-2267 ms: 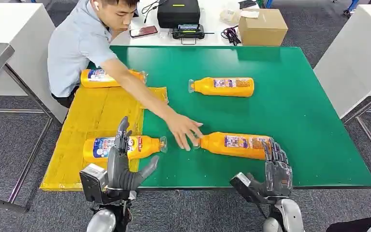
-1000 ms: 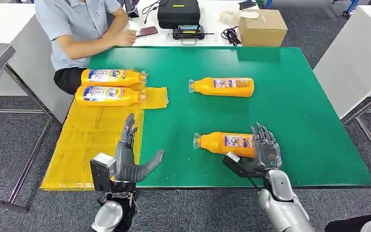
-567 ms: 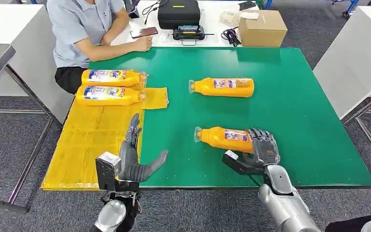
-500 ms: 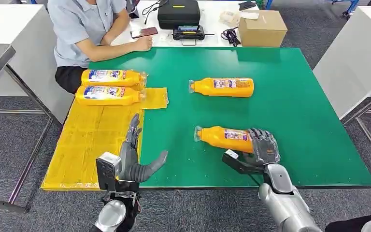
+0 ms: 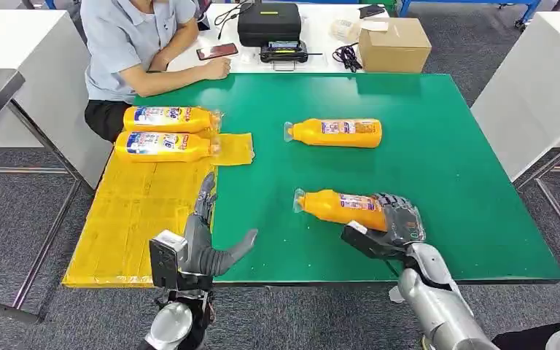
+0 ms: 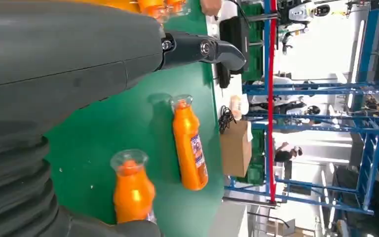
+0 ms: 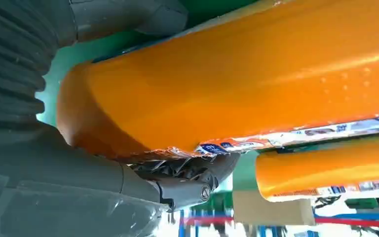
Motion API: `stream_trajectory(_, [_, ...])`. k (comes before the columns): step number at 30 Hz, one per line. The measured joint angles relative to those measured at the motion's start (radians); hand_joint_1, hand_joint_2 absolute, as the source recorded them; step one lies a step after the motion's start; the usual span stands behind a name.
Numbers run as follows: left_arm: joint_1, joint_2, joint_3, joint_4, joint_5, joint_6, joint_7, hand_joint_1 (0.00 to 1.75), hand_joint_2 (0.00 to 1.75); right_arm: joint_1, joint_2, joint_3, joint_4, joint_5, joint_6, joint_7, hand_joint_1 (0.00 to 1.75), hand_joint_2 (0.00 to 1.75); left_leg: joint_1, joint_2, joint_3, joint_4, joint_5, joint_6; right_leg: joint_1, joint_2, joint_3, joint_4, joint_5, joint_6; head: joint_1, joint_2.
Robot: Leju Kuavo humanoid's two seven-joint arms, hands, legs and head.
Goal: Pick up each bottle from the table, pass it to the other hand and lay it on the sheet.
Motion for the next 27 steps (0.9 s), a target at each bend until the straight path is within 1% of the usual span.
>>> stream_trajectory(4, [0.001, -0.005, 0.000, 0.000, 0.075, -0.008, -0.035, 0.00, 1.75, 0.032, 0.002, -0.016, -0.073, -0.210, 0.142, -0.115, 1.75, 1.75, 0.000, 0.002, 0.002, 0.000, -0.002, -0.002, 0.000, 0.004, 0.001, 0.000, 0.000, 0.000, 0.000, 0.000])
stream_trajectory(7, [0.003, -0.017, 0.002, -0.001, 0.182, 0.019, -0.062, 0.00, 1.75, 0.073, 0.018, -0.020, -0.159, -0.303, 0.194, -0.138, 1.75, 1.75, 0.000, 0.002, 0.001, 0.000, -0.001, -0.002, 0.000, 0.004, 0.001, 0.000, 0.000, 0.000, 0.000, 0.000])
stream_trajectory(9, [0.002, -0.017, 0.002, -0.001, 0.222, 0.032, -0.074, 0.00, 1.75, 0.096, 0.027, -0.019, -0.204, -0.323, 0.203, -0.130, 1.75, 1.75, 0.000, 0.002, 0.000, 0.000, -0.001, -0.002, 0.000, 0.004, 0.000, 0.000, 0.000, 0.000, -0.001, 0.000])
stream_trajectory(14, [0.002, -0.017, 0.002, -0.001, 0.226, 0.032, -0.076, 0.00, 1.75, 0.099, 0.028, -0.019, -0.211, -0.325, 0.204, -0.127, 1.75, 1.75, 0.000, 0.002, 0.000, 0.000, -0.001, -0.002, 0.000, 0.004, 0.000, 0.000, 0.000, 0.000, -0.001, 0.000])
stream_trajectory(16, [0.001, -0.017, 0.003, -0.001, 0.254, 0.034, -0.093, 0.00, 1.75, 0.132, 0.040, -0.016, -0.277, -0.341, 0.208, -0.117, 1.75, 1.75, 0.000, 0.000, -0.004, 0.000, 0.000, -0.001, 0.000, 0.003, -0.003, 0.001, 0.000, 0.000, 0.000, 0.000])
stream_trajectory(18, [0.002, -0.016, 0.002, 0.004, 0.347, -0.001, -0.031, 0.00, 1.75, 0.154, 0.050, -0.015, -0.311, -0.389, 0.193, -0.158, 1.69, 1.75, -0.001, -0.001, -0.007, 0.000, 0.000, -0.001, -0.001, 0.003, -0.004, 0.001, 0.000, 0.000, 0.000, 0.000])
stream_trajectory(19, [0.002, -0.016, -0.003, 0.012, 0.391, -0.024, -0.005, 0.00, 1.75, 0.162, 0.055, -0.015, -0.331, -0.409, 0.186, -0.164, 1.62, 1.75, -0.001, -0.002, -0.008, 0.000, 0.000, -0.001, -0.001, 0.002, -0.005, 0.001, 0.000, 0.000, 0.000, 0.000])
stream_trajectory(20, [0.004, -0.014, -0.011, 0.024, 0.429, -0.046, 0.017, 0.00, 1.75, 0.167, 0.062, -0.015, -0.355, -0.431, 0.177, -0.167, 1.64, 1.75, -0.001, -0.002, -0.009, 0.000, 0.000, -0.001, -0.001, 0.002, -0.006, 0.001, 0.000, 0.000, 0.000, 0.000])
stream_trajectory(21, [0.005, -0.013, -0.020, 0.035, 0.450, -0.063, 0.032, 0.00, 1.75, 0.171, 0.070, -0.015, -0.377, -0.449, 0.169, -0.168, 1.61, 1.75, -0.001, -0.002, -0.009, 0.000, 0.000, -0.001, -0.001, 0.002, -0.007, 0.001, 0.000, 0.000, 0.000, 0.000])
stream_trajectory(22, [0.005, -0.011, -0.031, 0.049, 0.469, -0.075, 0.047, 0.00, 1.75, 0.176, 0.076, -0.015, -0.398, -0.461, 0.162, -0.168, 1.62, 1.75, -0.001, -0.002, -0.010, 0.000, 0.000, -0.001, -0.001, 0.002, -0.008, 0.001, 0.000, 0.000, 0.000, 0.000])
stream_trajectory(23, [0.005, -0.009, -0.042, 0.064, 0.485, -0.085, 0.060, 0.00, 1.75, 0.180, 0.082, -0.014, -0.415, -0.469, 0.159, -0.167, 1.59, 1.75, 0.000, -0.002, -0.010, 0.000, 0.000, -0.001, -0.001, 0.002, -0.009, 0.001, 0.000, 0.000, 0.000, 0.000])
stream_trajectory(27, [-0.011, 0.003, -0.092, 0.117, 0.471, -0.092, 0.077, 0.00, 1.75, 0.185, 0.105, -0.001, -0.440, -0.478, 0.146, -0.156, 1.61, 1.75, 0.000, -0.002, -0.012, 0.000, 0.000, -0.001, 0.000, 0.002, -0.010, 0.001, 0.000, 0.000, 0.000, 0.000])
